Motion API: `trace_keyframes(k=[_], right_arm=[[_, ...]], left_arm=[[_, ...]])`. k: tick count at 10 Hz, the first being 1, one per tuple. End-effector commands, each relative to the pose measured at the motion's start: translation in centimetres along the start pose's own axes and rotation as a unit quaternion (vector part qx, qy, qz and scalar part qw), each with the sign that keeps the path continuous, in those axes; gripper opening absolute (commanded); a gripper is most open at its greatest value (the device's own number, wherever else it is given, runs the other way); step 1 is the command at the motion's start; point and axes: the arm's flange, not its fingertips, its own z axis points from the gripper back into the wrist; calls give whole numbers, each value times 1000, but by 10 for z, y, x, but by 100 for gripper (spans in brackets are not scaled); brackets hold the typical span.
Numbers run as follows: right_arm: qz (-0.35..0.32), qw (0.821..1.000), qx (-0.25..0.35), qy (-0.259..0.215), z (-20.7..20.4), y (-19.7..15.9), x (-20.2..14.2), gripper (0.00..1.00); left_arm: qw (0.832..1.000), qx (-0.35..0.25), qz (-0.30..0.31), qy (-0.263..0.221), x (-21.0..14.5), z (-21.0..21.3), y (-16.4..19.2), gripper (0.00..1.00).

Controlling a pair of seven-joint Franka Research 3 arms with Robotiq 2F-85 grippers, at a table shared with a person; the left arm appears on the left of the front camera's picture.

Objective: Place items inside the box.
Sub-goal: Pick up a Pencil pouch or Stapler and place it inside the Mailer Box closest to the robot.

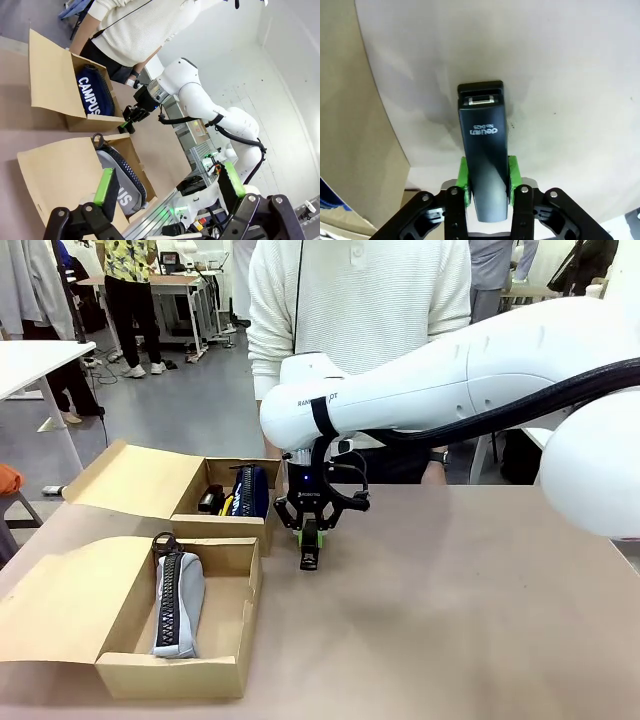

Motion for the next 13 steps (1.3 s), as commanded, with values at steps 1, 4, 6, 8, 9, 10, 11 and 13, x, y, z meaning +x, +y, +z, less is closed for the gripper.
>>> trace_keyframes(k=[1, 4, 6, 8, 9, 10, 11, 13], right_arm=[[-9, 1000, -6, 7, 5, 4, 3, 0], [-6, 1000, -2, 8, 5, 4, 2, 0], [12, 1000, 20, 2, 27, -9, -13, 0], [82, 993, 86, 3, 86, -60, -81, 0], [111, 990, 85, -14, 107, -91, -127, 0], [148, 983, 103, -23, 116, -125, -165, 0], [207, 968, 137, -24, 112, -162, -187, 0], [236, 944, 231, 1, 93, -221, -216, 0]], left_arm=[[1000, -9, -10, -8, 0, 0, -2, 100], [1000, -9, -10, -8, 0, 0, -2, 100], [1000, -9, -10, -8, 0, 0, -2, 100], [1000, -9, -10, -8, 0, 0, -2, 100], [1000, -9, -10, -8, 0, 0, -2, 100], [1000, -9, -10, -8, 0, 0, -2, 100], [1000, -9, -10, -8, 0, 0, -2, 100], [1000, -9, -10, -8, 0, 0, -2, 100]])
